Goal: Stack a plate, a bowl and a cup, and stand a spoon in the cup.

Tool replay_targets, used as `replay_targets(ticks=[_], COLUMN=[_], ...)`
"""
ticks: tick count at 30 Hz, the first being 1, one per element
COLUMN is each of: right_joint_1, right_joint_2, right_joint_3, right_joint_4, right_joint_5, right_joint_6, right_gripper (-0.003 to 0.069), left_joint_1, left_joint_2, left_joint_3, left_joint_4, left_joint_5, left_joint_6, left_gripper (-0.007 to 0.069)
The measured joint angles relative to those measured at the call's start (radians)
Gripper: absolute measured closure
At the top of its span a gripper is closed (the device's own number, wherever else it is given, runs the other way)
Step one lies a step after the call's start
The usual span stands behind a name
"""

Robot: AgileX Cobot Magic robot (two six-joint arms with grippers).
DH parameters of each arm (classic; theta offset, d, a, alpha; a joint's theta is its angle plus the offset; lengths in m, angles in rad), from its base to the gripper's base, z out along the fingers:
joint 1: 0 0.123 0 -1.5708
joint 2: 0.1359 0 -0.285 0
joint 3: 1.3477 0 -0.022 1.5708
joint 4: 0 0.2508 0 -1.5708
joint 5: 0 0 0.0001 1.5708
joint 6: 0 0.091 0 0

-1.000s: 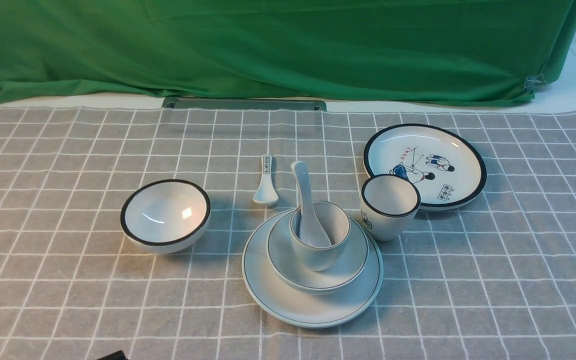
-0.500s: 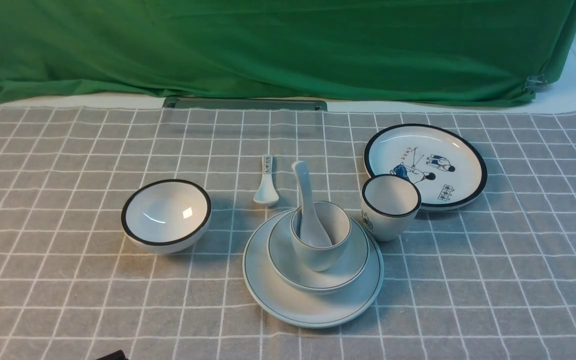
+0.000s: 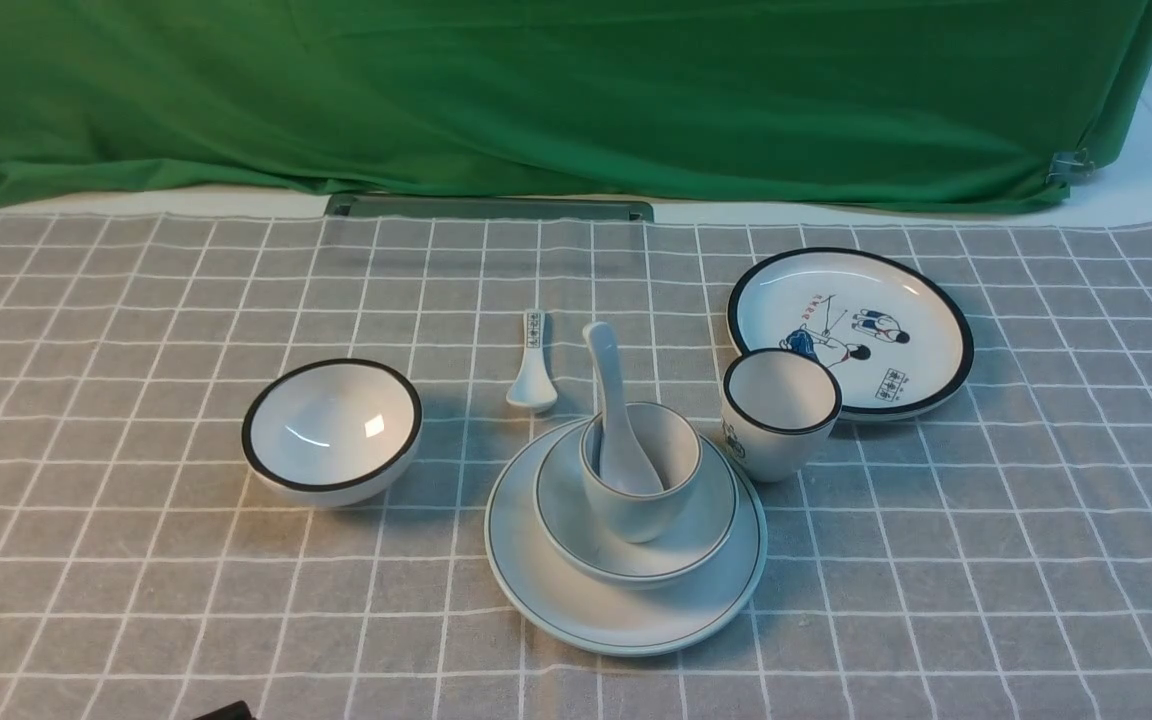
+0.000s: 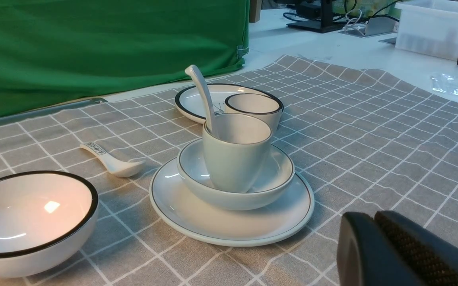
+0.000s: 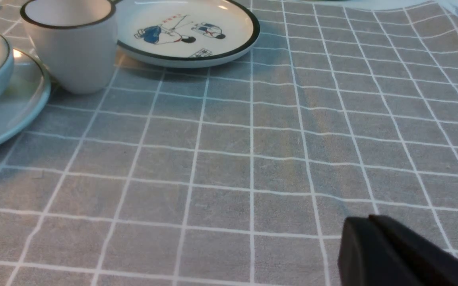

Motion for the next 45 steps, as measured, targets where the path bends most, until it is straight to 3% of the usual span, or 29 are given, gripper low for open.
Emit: replay_targets(ticks=[17, 24, 25, 26, 31, 37, 45], right_joint_1=[0.000, 0.000, 0.000, 0.000, 0.000, 0.000, 0.000], right_joint_2=[0.000, 0.000, 0.000, 0.000, 0.000, -0.001, -0.001], right_joint_3=[0.000, 0.000, 0.000, 0.000, 0.000, 0.000, 0.000], right_joint_4=[0.000, 0.000, 0.000, 0.000, 0.000, 0.000, 0.000], right_joint_5=[0.000, -0.001, -0.001, -0.001, -0.002, -0.004, -0.004], right_joint_6=[0.000, 0.000, 0.000, 0.000, 0.000, 0.000, 0.000], right_gripper=[0.0589, 0.0571, 0.0571, 0.0565, 0.0550, 0.0539, 0.0519], left_joint_1=[0.027, 0.415, 0.428, 0.534, 0.744, 0.800, 0.800], left_joint_2=[-0.002, -0.065, -0.067, -0.083, -0.150, -0.153, -0.153], left_joint_3=[0.000, 0.000, 0.000, 0.000, 0.000, 0.000, 0.000], left_joint_4=[0.057, -0.125, -0.125, -0.164, -0.217, -0.237, -0.238], left_joint_5=[-0.020, -0.120, -0.121, -0.118, 0.041, 0.287, 0.282], left_joint_6=[0.045, 0.142, 0.142, 0.147, 0.157, 0.158, 0.167], left_gripper=[0.0612, 0.0612, 0.0612, 0.0612, 0.0612, 0.0612, 0.0612])
